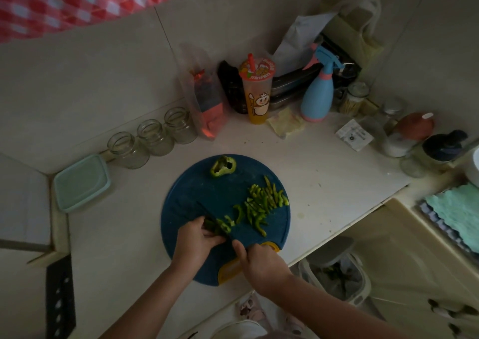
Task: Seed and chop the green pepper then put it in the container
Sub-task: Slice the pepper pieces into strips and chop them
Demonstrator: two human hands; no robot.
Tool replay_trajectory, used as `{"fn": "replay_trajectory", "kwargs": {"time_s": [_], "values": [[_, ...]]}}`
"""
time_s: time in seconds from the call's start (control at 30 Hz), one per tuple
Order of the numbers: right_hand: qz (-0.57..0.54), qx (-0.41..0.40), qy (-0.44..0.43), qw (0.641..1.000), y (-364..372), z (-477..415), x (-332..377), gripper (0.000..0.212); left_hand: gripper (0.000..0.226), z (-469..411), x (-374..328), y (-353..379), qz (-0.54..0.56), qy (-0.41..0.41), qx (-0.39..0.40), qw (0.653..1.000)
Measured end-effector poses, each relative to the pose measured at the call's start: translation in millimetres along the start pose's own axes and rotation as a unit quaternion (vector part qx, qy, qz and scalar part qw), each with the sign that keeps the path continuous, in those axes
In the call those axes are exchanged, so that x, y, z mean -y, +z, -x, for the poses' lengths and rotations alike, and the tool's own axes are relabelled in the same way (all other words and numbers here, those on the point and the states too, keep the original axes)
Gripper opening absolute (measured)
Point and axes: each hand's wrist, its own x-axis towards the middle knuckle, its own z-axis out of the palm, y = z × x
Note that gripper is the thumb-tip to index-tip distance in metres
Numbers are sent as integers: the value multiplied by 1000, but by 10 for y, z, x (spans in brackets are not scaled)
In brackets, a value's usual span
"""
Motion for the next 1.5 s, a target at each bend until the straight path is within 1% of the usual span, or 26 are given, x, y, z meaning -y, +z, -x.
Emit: {"fn": "replay_trajectory", "kwargs": {"time_s": [0.17,0.33,0.43,0.6,0.63,0.73,0.8,0.87,0.9,0.97,1.0,1.03,1.1,1.23,1.37,1.5], "values": [[35,-3,-1,999,-11,-70,54,59,33,-18,1,-8,-8,1,3,1000],[84,-4,5,996,-11,-130,193,55,31,-37,24,-11,-19,5,-5,1000],[90,-3,16,996,11,-190,297,56,28,-26,46,-2,-17,11,-12,1000],[65,-15,22,998,7,-212,340,55,48,0,49,-16,-19,29,-18,999],[63,-15,22,998,-2,-200,330,55,45,5,48,-19,-13,30,-18,999],[69,-10,21,997,-16,-128,263,56,25,33,48,-46,9,36,-31,999],[69,-15,22,997,-20,-67,184,56,31,29,55,-53,28,40,-34,998],[57,-18,28,998,-41,-17,117,55,30,10,69,-47,44,29,-38,998],[47,-16,29,998,-59,2,94,53,34,8,71,-48,47,23,-37,998],[24,-5,22,999,-90,32,46,45,50,16,84,-38,39,29,-18,999],[9,0,22,1000,-95,35,18,41,54,22,93,-32,28,41,-5,999],[-16,-2,31,999,-88,17,-13,42,58,27,104,-24,20,55,6,998],[-67,-20,48,996,-55,-24,-70,52,63,44,114,-13,10,70,12,997],[-117,-28,60,991,-50,-54,-115,55,62,77,95,0,18,58,-11,998],[-137,-4,53,989,-158,-51,-122,55,63,101,69,27,-10,49,-30,998],[-93,8,21,995,-175,24,-92,58,63,104,43,58,-20,41,-31,998]]}}
